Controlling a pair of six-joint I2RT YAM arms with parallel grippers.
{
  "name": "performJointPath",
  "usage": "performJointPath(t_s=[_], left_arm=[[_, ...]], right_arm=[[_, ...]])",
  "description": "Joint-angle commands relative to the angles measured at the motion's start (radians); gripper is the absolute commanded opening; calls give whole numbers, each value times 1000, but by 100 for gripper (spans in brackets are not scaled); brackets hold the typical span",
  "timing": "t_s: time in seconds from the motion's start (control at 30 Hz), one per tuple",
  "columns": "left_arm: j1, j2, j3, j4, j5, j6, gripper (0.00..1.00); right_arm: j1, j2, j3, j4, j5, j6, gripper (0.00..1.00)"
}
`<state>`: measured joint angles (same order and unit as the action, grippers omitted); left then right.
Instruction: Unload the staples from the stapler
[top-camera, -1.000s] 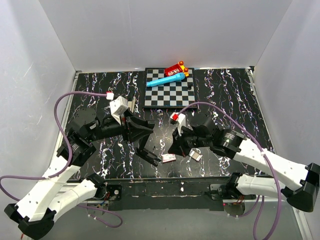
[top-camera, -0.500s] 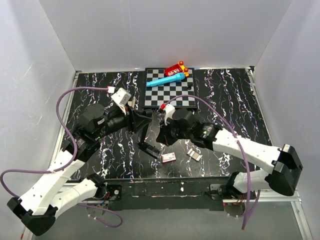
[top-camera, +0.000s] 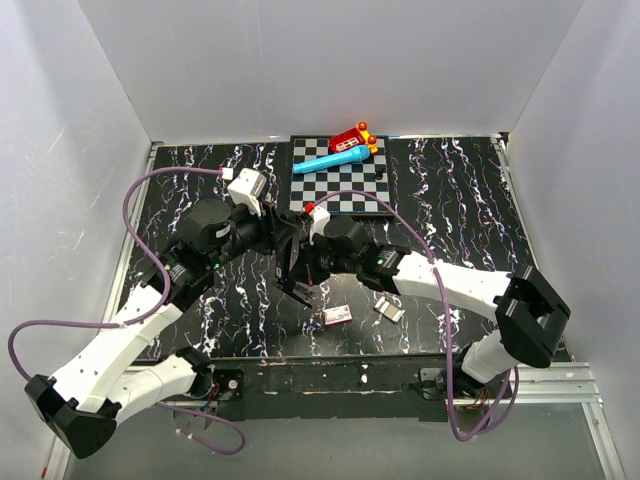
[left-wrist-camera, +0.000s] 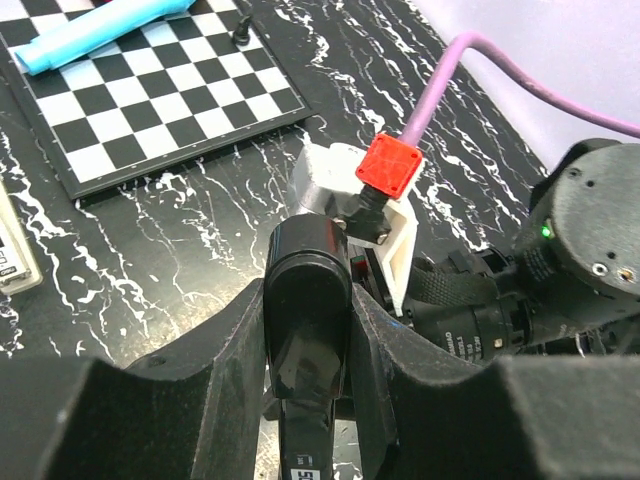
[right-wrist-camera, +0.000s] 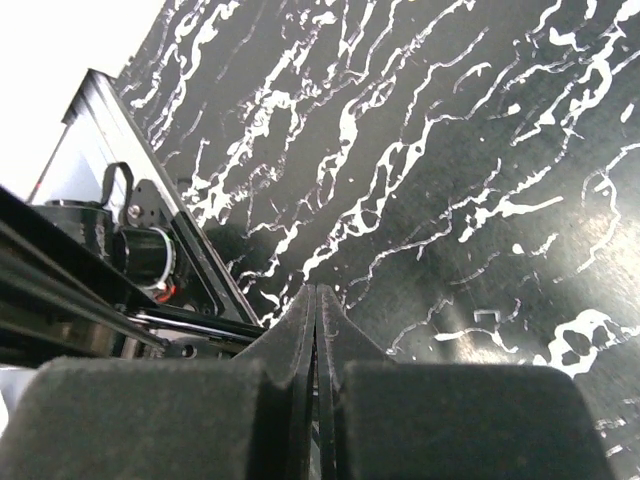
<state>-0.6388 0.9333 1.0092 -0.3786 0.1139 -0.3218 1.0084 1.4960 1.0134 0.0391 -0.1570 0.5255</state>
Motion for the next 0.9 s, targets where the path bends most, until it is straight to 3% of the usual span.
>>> performJointPath(t_s=[0.0, 0.4, 0.87], left_arm=[[2, 10, 58, 44, -100, -29, 0], [10, 119, 94, 109, -227, -23, 0], [22, 277, 158, 176, -247, -34, 0]], right_arm=[[-1, 33, -7, 139, -62, 56, 1], [-1, 141, -41, 268, -147, 133, 1], [-2, 199, -36, 349, -211, 169, 1]])
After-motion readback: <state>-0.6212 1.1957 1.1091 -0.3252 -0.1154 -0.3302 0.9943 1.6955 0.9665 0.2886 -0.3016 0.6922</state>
